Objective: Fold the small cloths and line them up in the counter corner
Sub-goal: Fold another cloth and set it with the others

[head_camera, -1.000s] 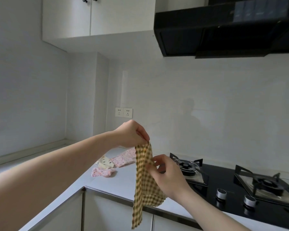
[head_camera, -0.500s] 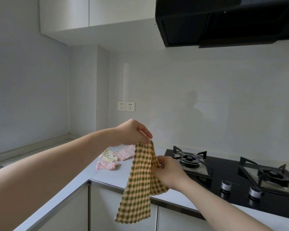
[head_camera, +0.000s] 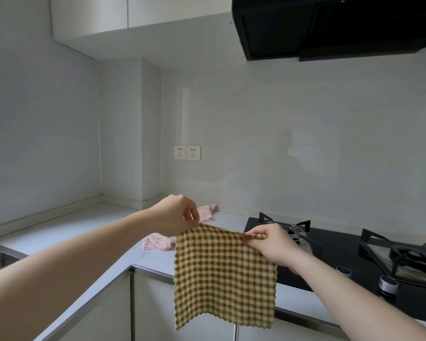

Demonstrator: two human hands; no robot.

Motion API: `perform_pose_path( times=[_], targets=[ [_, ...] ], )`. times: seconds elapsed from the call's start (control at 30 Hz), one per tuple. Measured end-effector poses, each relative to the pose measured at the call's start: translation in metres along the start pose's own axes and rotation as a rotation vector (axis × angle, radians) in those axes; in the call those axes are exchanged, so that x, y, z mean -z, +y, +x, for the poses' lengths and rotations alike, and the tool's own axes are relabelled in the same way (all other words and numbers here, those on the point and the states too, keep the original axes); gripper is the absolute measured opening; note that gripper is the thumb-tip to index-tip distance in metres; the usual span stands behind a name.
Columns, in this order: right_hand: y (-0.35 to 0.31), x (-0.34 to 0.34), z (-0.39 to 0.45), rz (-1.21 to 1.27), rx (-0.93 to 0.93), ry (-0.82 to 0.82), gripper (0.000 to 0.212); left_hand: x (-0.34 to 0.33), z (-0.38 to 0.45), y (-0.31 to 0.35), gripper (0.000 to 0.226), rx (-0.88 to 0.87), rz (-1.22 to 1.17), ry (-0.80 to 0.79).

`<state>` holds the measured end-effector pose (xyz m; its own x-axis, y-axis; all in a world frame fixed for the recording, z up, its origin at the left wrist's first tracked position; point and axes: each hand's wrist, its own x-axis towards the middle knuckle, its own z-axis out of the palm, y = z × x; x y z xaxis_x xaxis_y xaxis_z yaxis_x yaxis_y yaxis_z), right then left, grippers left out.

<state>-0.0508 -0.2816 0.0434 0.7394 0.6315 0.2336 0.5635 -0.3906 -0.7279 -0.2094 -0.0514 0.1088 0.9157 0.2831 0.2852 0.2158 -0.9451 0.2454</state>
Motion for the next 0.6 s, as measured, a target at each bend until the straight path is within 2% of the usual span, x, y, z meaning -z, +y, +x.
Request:
perform_pose_path(
  times=[0.17,0.43,0.53,0.6],
  targets=[
    [0.012,-0.005,0.024,-0.05,-0.026,-0.018,0.038,-0.028,0.019,-0.02,0.011,0.091,0.07,0.092],
    [0.023,-0.021,0.067,-0.229,-0.092,0.024,0.039,-0.075,0.055,-0.041,0.016,0.179,0.121,0.109],
    [0.03,-0.023,0.08,-0.247,-0.09,0.102,0.033,-0.087,0.067,-0.047,0.024,0.22,0.114,0.149],
    [0.034,-0.022,0.085,-0.252,-0.087,0.184,0.03,-0.094,0.072,-0.049,0.021,0.26,0.099,0.188]
  ],
)
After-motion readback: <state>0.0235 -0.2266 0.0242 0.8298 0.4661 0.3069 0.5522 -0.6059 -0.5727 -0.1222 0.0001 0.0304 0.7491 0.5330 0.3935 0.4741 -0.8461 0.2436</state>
